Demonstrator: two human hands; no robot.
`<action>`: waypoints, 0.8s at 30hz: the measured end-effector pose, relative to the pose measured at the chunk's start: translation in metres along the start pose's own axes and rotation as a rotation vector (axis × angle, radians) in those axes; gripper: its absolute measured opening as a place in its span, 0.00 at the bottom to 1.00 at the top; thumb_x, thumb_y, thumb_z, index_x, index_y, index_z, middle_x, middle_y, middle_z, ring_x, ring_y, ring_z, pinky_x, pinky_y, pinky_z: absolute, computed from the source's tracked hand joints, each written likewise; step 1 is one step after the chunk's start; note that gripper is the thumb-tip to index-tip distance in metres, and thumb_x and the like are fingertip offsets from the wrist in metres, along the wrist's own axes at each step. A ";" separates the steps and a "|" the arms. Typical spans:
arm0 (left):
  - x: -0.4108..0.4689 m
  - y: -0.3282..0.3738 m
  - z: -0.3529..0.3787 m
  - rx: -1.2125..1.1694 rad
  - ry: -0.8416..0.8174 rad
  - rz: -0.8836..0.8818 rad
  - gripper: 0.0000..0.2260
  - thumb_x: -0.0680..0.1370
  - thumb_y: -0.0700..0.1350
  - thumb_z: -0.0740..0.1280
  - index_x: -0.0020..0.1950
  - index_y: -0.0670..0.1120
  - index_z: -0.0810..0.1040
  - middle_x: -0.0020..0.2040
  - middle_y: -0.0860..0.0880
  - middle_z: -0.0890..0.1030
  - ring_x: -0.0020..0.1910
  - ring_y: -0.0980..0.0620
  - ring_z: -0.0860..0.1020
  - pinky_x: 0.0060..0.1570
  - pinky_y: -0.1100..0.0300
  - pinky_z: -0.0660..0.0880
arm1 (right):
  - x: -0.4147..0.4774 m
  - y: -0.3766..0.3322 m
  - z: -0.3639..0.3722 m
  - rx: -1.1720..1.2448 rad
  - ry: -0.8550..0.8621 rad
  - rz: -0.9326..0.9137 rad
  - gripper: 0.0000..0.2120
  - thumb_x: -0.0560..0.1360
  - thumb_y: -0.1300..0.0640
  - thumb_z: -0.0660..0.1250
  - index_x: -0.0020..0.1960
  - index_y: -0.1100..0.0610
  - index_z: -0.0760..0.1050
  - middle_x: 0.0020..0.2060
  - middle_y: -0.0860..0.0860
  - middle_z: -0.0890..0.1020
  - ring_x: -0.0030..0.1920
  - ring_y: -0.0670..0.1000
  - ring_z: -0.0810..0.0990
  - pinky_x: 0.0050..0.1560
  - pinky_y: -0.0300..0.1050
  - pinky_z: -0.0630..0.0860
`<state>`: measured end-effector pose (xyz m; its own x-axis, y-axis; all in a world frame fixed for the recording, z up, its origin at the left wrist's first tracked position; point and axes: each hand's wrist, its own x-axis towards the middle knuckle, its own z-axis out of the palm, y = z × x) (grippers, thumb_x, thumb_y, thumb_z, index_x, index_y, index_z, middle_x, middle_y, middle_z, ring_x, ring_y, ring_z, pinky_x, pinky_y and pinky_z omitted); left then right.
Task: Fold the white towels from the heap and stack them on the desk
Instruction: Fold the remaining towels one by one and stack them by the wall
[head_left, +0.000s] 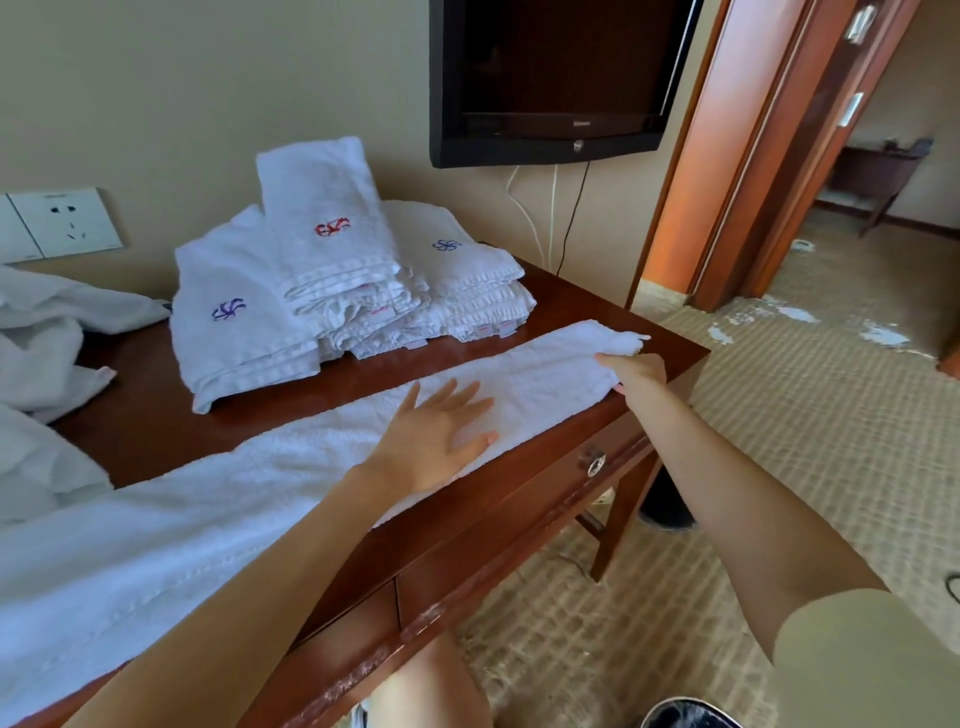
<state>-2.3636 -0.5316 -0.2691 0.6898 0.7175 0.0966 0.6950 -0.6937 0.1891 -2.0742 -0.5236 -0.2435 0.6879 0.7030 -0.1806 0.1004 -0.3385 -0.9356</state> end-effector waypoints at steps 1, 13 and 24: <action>0.001 0.001 0.002 0.009 0.015 -0.005 0.32 0.76 0.68 0.41 0.78 0.58 0.51 0.79 0.56 0.47 0.78 0.53 0.43 0.75 0.49 0.37 | 0.001 -0.003 0.006 -0.032 0.019 0.022 0.08 0.77 0.55 0.67 0.48 0.60 0.73 0.40 0.53 0.74 0.37 0.51 0.74 0.39 0.43 0.72; -0.080 -0.056 -0.017 0.171 -0.009 -0.318 0.38 0.69 0.72 0.29 0.77 0.59 0.36 0.79 0.52 0.39 0.78 0.50 0.40 0.73 0.41 0.37 | -0.037 -0.018 0.043 0.342 0.119 -0.123 0.10 0.80 0.57 0.62 0.44 0.63 0.73 0.38 0.51 0.72 0.39 0.50 0.71 0.39 0.41 0.67; -0.234 -0.093 -0.039 0.122 -0.076 -0.582 0.45 0.66 0.77 0.38 0.78 0.56 0.40 0.79 0.49 0.40 0.78 0.50 0.41 0.75 0.45 0.40 | -0.193 -0.019 0.126 0.097 -0.108 -0.725 0.21 0.80 0.61 0.61 0.34 0.44 0.61 0.27 0.43 0.63 0.29 0.42 0.64 0.32 0.35 0.60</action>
<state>-2.5972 -0.6326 -0.2708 0.1986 0.9782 -0.0604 0.9781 -0.1938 0.0758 -2.2992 -0.5741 -0.2293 0.3977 0.7888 0.4686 0.4353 0.2873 -0.8532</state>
